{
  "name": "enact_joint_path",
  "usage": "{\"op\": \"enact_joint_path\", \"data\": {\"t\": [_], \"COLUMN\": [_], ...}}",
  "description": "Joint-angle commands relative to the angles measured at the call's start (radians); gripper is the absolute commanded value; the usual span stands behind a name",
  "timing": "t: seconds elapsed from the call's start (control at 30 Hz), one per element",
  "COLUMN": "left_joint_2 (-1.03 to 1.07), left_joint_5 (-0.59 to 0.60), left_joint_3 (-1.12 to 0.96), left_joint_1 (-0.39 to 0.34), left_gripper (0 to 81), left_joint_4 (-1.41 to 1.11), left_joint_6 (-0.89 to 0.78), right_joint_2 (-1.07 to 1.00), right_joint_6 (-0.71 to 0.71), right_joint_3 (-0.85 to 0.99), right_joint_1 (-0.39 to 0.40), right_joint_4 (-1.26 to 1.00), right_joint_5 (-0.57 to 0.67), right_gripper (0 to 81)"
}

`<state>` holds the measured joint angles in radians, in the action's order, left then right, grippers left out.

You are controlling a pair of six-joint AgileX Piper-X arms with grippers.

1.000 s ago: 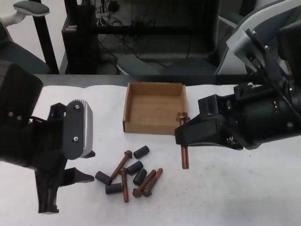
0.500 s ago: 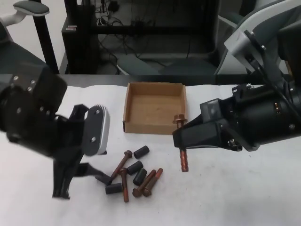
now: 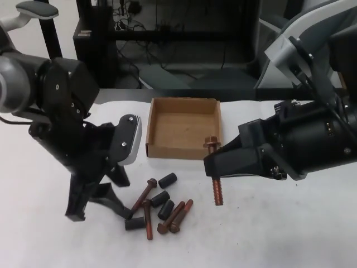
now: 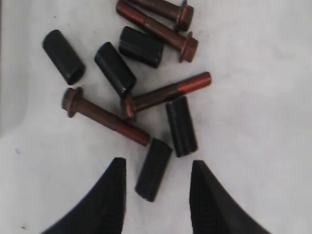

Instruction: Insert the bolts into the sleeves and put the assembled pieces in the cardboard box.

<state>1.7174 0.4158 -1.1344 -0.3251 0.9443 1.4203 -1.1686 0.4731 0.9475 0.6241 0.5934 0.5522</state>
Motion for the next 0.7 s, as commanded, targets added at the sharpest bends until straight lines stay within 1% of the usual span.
{"op": "enact_joint_path", "data": {"t": [0.0,0.17,0.43,0.67], "left_joint_2": [-0.005,-0.001,0.047,0.096], "left_joint_5": [-0.003,0.057,0.034,0.011], "left_joint_3": [-0.009,-0.009,-0.009,-0.009], "left_joint_1": [0.003,0.003,0.001,0.001], "left_gripper": [43.3,43.3,43.3,43.3], "left_joint_4": [0.051,0.037,-0.016,-0.032], "left_joint_6": [0.027,0.047,0.047,0.083], "right_joint_2": [0.012,0.012,0.012,0.012], "right_joint_6": [-0.009,-0.009,-0.009,-0.009], "right_joint_3": [-0.002,-0.002,-0.002,-0.002], "right_joint_1": [-0.001,-0.001,-0.001,-0.001], "right_joint_4": [0.000,0.000,0.000,0.000], "right_joint_5": [0.015,0.015,0.015,0.015], "right_gripper": [0.6,0.6,0.6,0.6]}}
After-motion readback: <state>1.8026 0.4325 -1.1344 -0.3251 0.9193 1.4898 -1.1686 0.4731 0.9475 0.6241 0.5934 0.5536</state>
